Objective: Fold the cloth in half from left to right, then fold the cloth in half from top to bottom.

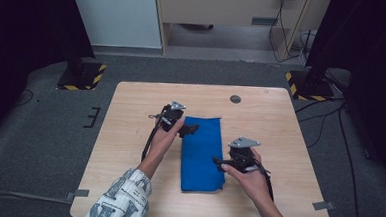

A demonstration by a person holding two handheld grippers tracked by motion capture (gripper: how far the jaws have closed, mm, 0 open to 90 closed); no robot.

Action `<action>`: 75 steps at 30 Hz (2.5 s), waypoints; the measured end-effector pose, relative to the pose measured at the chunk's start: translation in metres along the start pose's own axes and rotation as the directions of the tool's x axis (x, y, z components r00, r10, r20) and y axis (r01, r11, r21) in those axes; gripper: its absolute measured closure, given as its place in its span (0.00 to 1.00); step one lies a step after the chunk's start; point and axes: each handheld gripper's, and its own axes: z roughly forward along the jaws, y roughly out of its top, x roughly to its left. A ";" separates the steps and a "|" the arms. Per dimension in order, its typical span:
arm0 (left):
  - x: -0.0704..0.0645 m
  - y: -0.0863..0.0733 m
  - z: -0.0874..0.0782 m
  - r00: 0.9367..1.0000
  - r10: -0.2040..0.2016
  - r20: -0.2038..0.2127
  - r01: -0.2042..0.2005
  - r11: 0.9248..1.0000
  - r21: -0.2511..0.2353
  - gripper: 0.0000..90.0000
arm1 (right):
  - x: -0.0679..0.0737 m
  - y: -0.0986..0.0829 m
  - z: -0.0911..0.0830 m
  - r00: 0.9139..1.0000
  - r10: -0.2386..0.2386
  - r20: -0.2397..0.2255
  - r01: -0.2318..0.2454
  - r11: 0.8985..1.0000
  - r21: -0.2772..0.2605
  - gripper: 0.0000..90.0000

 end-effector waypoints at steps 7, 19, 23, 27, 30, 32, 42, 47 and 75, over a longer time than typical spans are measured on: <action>0.006 -0.010 -0.002 1.000 -0.015 -0.026 0.016 0.999 0.034 0.11 | -0.021 0.018 0.017 1.000 0.018 -0.003 -0.018 1.000 0.007 0.25; 0.013 -0.012 -0.002 1.000 -0.004 -0.026 0.005 1.000 0.017 0.11 | -0.046 0.043 0.038 1.000 0.019 -0.004 -0.019 1.000 0.016 0.27; 0.020 -0.009 0.002 1.000 -0.018 -0.020 0.019 1.000 0.011 0.12 | -0.056 0.056 0.050 1.000 0.001 -0.003 -0.001 1.000 0.021 0.31; 0.025 -0.011 0.004 1.000 -0.024 -0.005 0.024 1.000 -0.006 0.12 | -0.064 0.067 0.060 1.000 -0.004 -0.006 0.004 1.000 0.014 0.36; 0.027 -0.012 0.007 1.000 -0.029 -0.011 0.029 1.000 -0.001 0.13 | -0.070 0.073 0.068 1.000 -0.001 -0.012 0.001 1.000 0.013 0.40; 0.027 -0.013 0.008 0.999 -0.033 -0.017 0.033 0.999 0.005 0.13 | -0.072 0.076 0.073 1.000 -0.015 -0.014 0.015 1.000 0.025 0.42; 0.021 -0.009 0.009 0.998 -0.019 -0.055 0.020 1.000 0.012 0.17 | -0.078 0.078 0.087 1.000 -0.019 -0.013 0.020 0.998 0.054 0.49; 0.023 -0.003 0.009 0.998 -0.033 -0.053 0.033 0.999 0.007 0.19 | -0.080 0.080 0.088 1.000 -0.002 -0.020 0.003 0.999 0.044 0.49; 0.047 -0.023 0.049 0.995 -0.040 -0.086 0.044 0.998 0.043 0.33 | -0.088 0.068 0.138 0.999 0.026 0.026 -0.029 0.992 0.119 0.54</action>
